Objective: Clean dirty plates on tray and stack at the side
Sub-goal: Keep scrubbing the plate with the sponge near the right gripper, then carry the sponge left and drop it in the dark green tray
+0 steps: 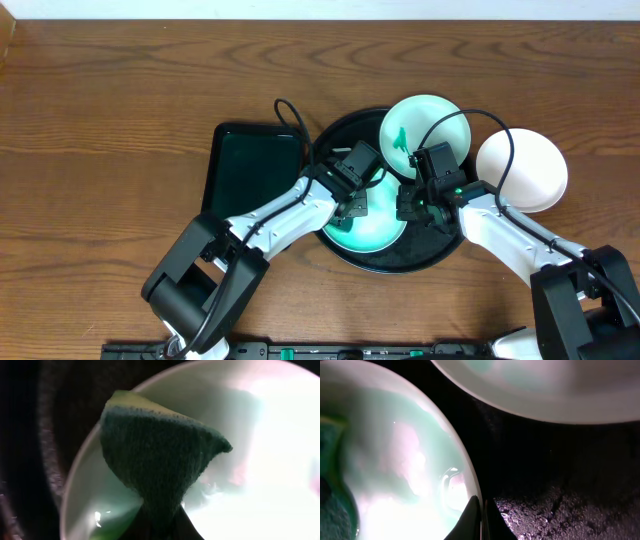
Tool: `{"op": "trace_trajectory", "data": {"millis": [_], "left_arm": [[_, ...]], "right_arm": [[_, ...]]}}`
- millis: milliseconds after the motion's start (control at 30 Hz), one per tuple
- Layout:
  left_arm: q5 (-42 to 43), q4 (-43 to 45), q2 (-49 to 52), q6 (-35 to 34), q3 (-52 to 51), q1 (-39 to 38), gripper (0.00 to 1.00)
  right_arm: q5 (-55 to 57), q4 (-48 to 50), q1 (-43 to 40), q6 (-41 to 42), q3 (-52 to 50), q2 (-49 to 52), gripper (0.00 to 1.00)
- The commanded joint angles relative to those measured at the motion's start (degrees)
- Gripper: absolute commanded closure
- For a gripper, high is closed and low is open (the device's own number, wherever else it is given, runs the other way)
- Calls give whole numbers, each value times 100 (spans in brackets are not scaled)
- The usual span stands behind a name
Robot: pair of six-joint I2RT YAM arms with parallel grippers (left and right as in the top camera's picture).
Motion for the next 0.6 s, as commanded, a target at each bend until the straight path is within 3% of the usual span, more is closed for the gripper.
{"op": "trace_trajectory", "data": {"millis": [0, 167, 333, 567], "left_arm": [[1204, -17, 153, -70, -61, -76, 93], [1569, 15, -4, -2, -22, -33, 93], [1539, 17, -916, 140, -11, 170, 93], [520, -376, -2562, 452, -9, 979, 93]], "right_arm": [[-114, 28, 35, -4, -35, 33, 99], [-114, 26, 35, -4, -35, 33, 99], [-114, 28, 35, -4, -35, 33, 99], [-114, 26, 35, -4, -35, 33, 99]]}}
